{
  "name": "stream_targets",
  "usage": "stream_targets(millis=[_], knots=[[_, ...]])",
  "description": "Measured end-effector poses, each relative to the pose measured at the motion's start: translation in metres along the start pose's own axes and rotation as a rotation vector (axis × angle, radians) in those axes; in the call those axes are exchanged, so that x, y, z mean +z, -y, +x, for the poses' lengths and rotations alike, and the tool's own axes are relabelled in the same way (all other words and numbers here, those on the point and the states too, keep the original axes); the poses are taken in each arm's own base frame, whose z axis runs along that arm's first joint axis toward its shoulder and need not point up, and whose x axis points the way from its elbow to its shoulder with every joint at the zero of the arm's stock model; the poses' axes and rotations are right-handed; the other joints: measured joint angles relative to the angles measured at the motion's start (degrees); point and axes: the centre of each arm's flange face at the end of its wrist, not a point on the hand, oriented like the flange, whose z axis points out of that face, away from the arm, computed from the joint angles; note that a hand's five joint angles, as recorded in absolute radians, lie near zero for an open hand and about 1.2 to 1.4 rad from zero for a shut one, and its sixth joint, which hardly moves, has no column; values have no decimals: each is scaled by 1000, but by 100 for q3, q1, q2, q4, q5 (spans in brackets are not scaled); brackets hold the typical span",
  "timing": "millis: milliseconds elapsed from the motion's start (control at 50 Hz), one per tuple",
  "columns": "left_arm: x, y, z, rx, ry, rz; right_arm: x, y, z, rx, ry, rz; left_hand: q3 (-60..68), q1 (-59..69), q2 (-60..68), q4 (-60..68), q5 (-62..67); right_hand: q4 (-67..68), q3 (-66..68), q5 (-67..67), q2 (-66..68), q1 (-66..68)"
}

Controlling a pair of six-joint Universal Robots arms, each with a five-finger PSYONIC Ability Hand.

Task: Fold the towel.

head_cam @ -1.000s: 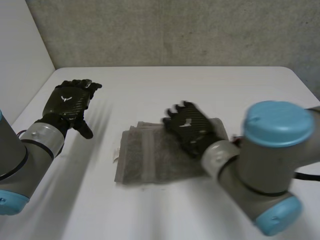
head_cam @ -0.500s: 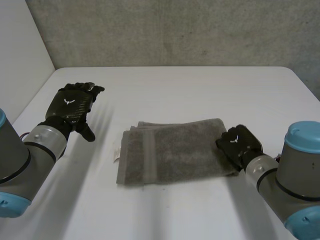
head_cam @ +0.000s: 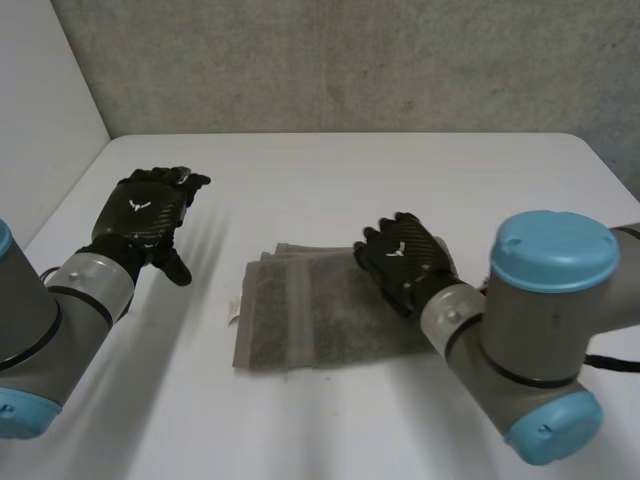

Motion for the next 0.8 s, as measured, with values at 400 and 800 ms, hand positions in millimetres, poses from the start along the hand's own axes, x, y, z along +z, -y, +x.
stream_targets(millis=[400, 800], knots=[[1, 9, 2, -159, -7, 27, -31, -103, 40, 342, -13, -186, 3, 0, 0, 0, 0, 1537, 1550, 1800, 1611, 1517], [-2, 15, 1, -190, -7, 44, -24, -103, 40, 331, -28, -160, 3, 0, 0, 0, 0, 2257, 2253, 2423, 2299, 2207]])
